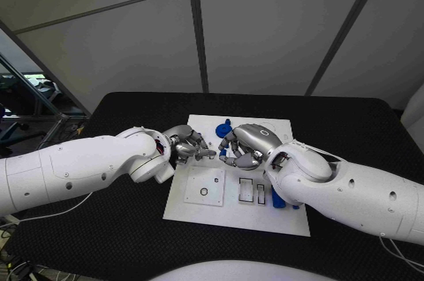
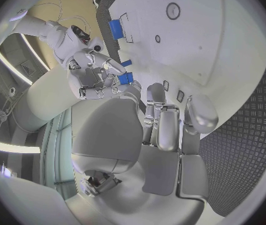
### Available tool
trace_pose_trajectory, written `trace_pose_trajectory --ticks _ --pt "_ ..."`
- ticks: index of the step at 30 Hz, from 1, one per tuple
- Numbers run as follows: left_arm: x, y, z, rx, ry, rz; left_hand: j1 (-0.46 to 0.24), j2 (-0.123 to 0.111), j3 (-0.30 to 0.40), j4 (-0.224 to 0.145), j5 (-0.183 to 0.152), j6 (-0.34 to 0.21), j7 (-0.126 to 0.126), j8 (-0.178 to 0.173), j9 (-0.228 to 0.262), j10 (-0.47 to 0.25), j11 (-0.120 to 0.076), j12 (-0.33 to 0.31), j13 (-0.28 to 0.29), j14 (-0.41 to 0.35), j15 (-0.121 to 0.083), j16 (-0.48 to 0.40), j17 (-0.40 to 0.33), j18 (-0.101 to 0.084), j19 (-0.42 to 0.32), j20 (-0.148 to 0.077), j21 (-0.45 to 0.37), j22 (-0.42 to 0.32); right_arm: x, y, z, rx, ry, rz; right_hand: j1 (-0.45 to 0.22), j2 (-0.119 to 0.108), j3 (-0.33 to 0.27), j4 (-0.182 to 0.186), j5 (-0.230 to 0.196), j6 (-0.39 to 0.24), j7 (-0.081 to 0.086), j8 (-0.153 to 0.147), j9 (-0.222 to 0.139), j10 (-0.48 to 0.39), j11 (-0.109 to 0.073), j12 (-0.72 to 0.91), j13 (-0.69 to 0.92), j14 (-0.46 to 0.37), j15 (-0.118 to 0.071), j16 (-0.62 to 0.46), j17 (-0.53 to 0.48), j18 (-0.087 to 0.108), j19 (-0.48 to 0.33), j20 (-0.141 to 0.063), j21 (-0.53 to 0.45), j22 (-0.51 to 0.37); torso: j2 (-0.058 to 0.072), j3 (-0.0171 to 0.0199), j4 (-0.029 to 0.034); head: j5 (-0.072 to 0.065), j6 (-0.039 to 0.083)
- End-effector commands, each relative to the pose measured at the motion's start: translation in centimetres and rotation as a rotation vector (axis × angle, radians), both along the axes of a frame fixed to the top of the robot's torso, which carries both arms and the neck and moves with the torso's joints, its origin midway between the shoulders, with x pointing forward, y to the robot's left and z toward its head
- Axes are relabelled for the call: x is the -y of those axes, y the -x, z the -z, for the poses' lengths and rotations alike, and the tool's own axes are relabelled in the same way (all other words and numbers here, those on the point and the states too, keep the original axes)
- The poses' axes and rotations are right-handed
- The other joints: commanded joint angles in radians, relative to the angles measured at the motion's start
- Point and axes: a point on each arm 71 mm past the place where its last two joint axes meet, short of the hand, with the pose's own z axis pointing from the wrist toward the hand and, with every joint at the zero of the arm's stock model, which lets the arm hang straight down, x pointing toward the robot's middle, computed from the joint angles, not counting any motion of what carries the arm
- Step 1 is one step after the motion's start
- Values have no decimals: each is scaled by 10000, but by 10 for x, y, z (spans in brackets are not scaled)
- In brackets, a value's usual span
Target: Assemble the parts on the task board
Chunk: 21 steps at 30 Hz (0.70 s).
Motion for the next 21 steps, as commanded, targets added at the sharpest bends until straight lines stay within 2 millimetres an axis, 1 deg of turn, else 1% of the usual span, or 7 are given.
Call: trace_pose_trajectory --ticks 1,5,10,13,15,18,21 --pt "-7 -1 -1 125 -66 -123 21 31 -58 -22 30 34 -68 45 -17 35 -69 66 4 68 -46 45 0 -164 35 14 20 -8 -1 -3 2 54 620 72 21 54 1 -62 -55 307 -256 195 684 101 2 11 9 572 -46 47 524 -86 60 -10 53 11 0 -12 0 -12 1" --pt "-18 -2 -5 288 -71 -376 35 24 -57 -33 30 30 -69 47 -20 30 -71 64 2 65 -47 38 -10 -155 13 14 -7 -47 -2 -7 5 77 943 189 16 50 -6 -62 -77 306 -256 194 688 100 2 -3 2 573 -47 48 526 -88 67 -12 59 19 7 -17 6 -24 3" --pt "-30 -5 -17 646 37 -697 35 2 -69 -37 26 6 -57 41 -30 7 -64 50 -6 55 -47 22 -33 -145 -15 13 -36 -89 -6 -14 8 201 1339 346 15 49 -8 -62 -86 303 -255 193 690 86 2 -33 -28 572 -47 44 522 -84 54 -12 46 4 -4 -30 17 -13 -4" --pt "-34 -6 -23 819 94 -826 29 -9 -77 -35 24 -2 -52 40 -34 -2 -60 44 -10 53 -45 20 -37 -140 -29 13 -50 -109 -8 -16 10 277 1591 420 15 49 -9 -62 -89 301 -255 191 690 79 2 -48 -41 570 -47 39 516 -84 52 -12 43 1 1 -26 11 1 0" --pt "-37 -7 -26 918 128 -891 27 -12 -80 -35 23 -4 -51 40 -35 -5 -58 42 -11 53 -44 20 -38 -139 -33 13 -54 -115 -10 -18 11 311 1763 458 15 49 -9 -62 -92 299 -254 190 690 74 2 -58 -51 569 -47 35 511 -83 50 -13 41 -1 3 -13 -3 19 -4" --pt "-38 -7 -30 1013 167 -933 27 -12 -80 -35 23 -4 -51 40 -35 -5 -58 42 -11 53 -44 20 -38 -139 -33 13 -54 -115 -13 -20 12 354 1999 488 17 49 -8 -64 -95 294 -254 188 691 63 2 -82 -73 568 -47 32 508 -83 49 -13 40 -2 10 -20 0 28 2" --pt "-39 -7 -32 1080 199 -950 27 -12 -80 -35 23 -4 -51 40 -35 -5 -58 42 -11 53 -44 20 -38 -139 -33 13 -54 -115 -16 -21 14 377 2235 494 17 49 -8 -64 -95 294 -254 188 691 63 2 -82 -73 568 -47 32 508 -83 49 -13 40 -2 5 -10 2 42 -11"
